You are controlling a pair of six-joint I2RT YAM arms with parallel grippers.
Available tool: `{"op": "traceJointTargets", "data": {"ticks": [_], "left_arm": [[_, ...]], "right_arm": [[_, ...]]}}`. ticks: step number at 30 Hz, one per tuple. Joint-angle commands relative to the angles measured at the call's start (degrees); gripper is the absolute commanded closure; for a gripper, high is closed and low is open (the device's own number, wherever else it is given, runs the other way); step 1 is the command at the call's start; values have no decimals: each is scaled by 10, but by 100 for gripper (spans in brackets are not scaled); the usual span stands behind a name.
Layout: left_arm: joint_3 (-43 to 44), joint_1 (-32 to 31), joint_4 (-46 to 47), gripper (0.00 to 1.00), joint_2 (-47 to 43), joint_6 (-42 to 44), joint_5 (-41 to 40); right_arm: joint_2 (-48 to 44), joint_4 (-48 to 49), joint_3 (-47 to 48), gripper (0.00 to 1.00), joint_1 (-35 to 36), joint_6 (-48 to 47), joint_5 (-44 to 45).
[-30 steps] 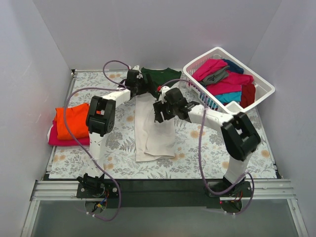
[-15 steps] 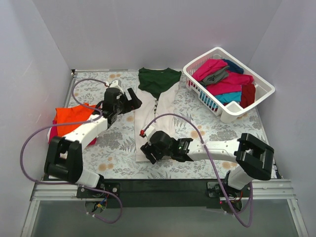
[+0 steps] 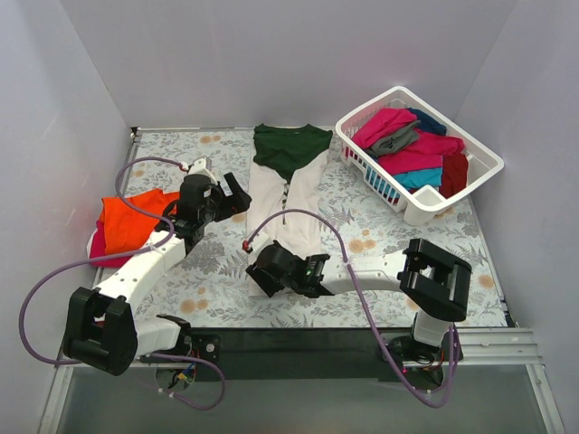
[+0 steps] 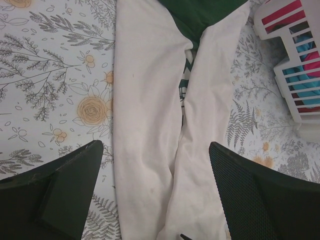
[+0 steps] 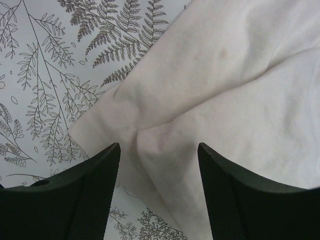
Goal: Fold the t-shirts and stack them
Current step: Fold the tshirt
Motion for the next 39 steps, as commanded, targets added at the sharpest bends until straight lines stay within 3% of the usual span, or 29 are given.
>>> {"op": "traceJointTargets", "data": {"ticks": [1,6,9,10,13,16,26,39], "left_arm": [[-2,0,-12,20,1,7,-8],[-4,-1,-12,19,1,10,-3],[-4,0,-11,19,0,9,-2],[-4,0,-11,20,1,9,-1],[-5,0,-11,19,2,8,1],[-8,0,-11,19,2,8,1],[-6,-1,-15,19,7,10,19],[-10,-1,-18,19,13,10,24]], "right_arm": [[24,9,31,44,8,-10,29],[38,-14,39,51,15,-10,56],[36,-24,38,62,19,-10,78],[33,-27,39,72,20,-9,81],[19,-38,40,88,26,-8,87],[-9,-50,37,99,34,-14,85],[-73,-85,22,99,35,-24,-27],[10,-132,59,99,40,-29,-55]]}}
